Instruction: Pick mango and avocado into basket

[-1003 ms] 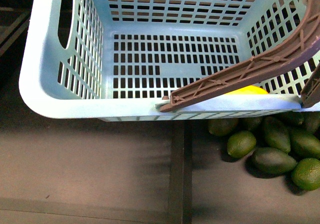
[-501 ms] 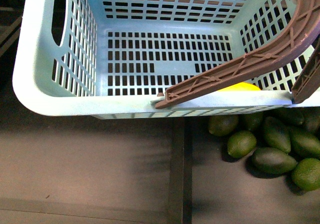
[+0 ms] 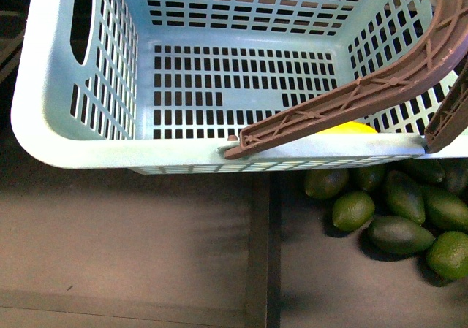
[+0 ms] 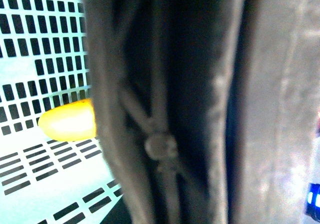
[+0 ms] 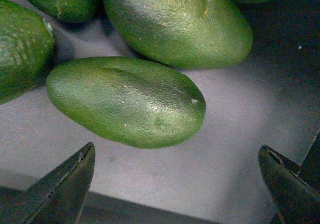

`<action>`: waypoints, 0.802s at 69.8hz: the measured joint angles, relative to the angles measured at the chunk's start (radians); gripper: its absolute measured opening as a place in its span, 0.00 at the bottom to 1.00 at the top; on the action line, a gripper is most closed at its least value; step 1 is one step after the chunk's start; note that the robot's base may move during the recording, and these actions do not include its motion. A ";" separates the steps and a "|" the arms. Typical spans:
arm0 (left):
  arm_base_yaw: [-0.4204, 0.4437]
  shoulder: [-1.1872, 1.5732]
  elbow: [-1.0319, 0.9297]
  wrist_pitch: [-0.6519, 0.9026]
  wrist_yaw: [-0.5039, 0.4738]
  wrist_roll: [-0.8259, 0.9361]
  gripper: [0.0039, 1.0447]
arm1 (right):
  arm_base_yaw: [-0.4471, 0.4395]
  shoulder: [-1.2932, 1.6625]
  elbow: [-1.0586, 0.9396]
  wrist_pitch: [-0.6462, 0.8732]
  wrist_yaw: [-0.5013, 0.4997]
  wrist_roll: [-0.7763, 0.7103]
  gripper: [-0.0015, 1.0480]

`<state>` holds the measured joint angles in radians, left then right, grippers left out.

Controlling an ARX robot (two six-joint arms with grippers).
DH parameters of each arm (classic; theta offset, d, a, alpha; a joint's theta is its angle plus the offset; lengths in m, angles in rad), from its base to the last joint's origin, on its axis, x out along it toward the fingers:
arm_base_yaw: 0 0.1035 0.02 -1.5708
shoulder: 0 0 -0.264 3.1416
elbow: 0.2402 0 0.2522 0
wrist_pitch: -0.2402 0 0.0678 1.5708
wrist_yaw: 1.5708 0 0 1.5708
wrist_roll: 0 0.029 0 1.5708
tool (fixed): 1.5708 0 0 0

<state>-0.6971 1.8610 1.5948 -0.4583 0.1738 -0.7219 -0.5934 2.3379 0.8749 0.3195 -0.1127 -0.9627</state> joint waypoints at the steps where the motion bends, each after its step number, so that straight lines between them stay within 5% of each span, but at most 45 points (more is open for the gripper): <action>1: 0.000 0.000 0.000 0.000 0.000 0.000 0.12 | 0.000 0.006 0.004 0.000 0.000 0.000 0.92; 56: 0.000 0.000 0.000 0.000 0.002 0.000 0.12 | 0.079 0.137 0.125 0.002 0.015 0.074 0.92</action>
<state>-0.6971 1.8610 1.5948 -0.4583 0.1761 -0.7223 -0.5148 2.4752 1.0000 0.3214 -0.0975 -0.8886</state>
